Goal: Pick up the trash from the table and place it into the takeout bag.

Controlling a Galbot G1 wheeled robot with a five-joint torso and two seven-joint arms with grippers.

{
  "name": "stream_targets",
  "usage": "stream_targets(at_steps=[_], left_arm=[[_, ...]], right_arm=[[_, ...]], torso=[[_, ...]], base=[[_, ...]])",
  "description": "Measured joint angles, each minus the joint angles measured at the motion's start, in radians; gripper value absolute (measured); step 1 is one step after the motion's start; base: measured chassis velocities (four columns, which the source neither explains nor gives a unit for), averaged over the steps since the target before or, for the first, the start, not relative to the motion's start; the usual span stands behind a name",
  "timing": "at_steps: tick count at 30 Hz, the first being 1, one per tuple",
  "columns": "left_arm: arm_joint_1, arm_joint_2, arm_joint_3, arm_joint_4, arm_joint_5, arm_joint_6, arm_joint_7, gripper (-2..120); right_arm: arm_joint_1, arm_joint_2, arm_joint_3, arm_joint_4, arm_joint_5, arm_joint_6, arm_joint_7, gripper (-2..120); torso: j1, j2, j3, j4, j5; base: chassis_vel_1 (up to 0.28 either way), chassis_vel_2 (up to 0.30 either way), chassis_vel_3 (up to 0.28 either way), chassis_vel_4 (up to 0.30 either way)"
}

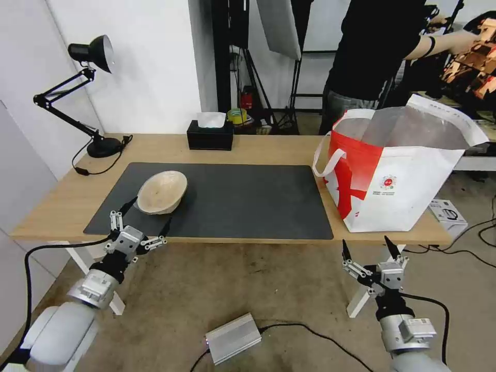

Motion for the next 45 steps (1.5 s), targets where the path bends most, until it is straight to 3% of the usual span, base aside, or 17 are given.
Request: stream_targets(at_steps=[13,29,45], left_arm=[[-0.033,0.061,-0.01,0.078,-0.032,0.004,0.003,100],[-0.093,0.133,0.039,0.136,-0.075,0.005,0.007,100],[-0.151,0.149,0.098,0.168,-0.085,0.005,0.011,100]], right_arm=[[0.022,-0.006,-0.018,-0.012,0.003,-0.008,0.0,100],[0.027,-0.008,-0.022,-0.011,0.003,-0.016,0.0,100],[0.029,-0.005,-0.023,-0.011,0.003,-0.016,0.001,100]], torso=[[0.0,0.0,0.0,0.0002,0.0001],[0.0,0.0,0.0,0.0,0.0002],[0.0,0.0,0.0,-0.0001,0.0002]], base=[[0.0,0.0,0.0,0.0],[0.0,0.0,0.0,0.0],[0.0,0.0,0.0,0.0]])
